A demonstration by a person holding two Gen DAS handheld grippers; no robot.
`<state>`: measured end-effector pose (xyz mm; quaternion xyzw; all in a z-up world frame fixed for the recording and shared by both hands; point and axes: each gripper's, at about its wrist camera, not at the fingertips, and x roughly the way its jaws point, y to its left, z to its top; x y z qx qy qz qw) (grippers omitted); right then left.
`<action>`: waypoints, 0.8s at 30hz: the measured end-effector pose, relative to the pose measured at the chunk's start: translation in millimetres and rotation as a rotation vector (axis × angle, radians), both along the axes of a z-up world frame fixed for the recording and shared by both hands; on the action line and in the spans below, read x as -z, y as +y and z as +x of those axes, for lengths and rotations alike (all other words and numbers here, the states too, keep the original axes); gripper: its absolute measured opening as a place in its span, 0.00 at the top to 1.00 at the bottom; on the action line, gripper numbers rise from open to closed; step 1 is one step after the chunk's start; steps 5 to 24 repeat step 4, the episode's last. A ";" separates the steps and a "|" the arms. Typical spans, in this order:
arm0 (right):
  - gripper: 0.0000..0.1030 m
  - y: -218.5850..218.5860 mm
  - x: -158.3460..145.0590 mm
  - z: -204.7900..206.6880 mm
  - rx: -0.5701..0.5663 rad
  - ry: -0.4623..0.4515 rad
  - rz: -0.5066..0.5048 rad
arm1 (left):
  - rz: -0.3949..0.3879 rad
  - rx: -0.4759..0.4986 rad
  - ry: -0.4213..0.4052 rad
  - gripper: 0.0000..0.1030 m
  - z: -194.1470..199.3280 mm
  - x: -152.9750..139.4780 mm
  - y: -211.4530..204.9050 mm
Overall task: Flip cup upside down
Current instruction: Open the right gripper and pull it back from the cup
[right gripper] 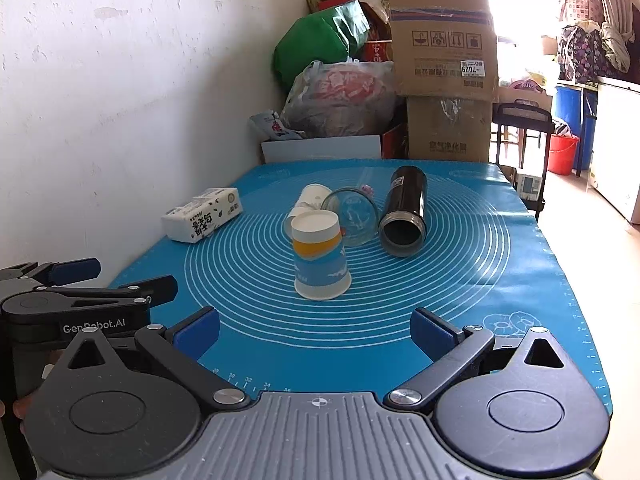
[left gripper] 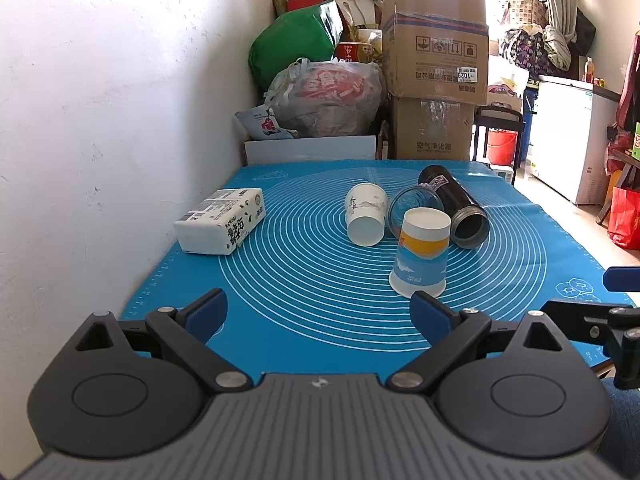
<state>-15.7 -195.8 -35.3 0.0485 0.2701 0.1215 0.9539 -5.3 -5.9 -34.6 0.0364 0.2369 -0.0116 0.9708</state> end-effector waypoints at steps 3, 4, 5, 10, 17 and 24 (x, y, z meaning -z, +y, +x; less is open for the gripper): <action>0.00 0.0 -0.2 0.0 -0.002 -0.001 -0.002 | -0.002 0.000 0.001 0.06 0.3 0.2 0.2; 0.00 0.1 -0.2 0.3 -0.002 -0.001 -0.003 | -0.002 -0.001 0.002 0.06 1.1 0.7 0.0; 0.00 0.1 -0.2 0.3 -0.002 -0.001 -0.003 | -0.002 -0.001 0.002 0.06 1.1 0.7 0.0; 0.00 0.1 -0.2 0.3 -0.002 -0.001 -0.003 | -0.002 -0.001 0.002 0.06 1.1 0.7 0.0; 0.00 0.1 -0.2 0.3 -0.002 -0.001 -0.003 | -0.002 -0.001 0.002 0.06 1.1 0.7 0.0; 0.00 0.1 -0.2 0.3 -0.002 -0.001 -0.003 | -0.002 -0.001 0.002 0.06 1.1 0.7 0.0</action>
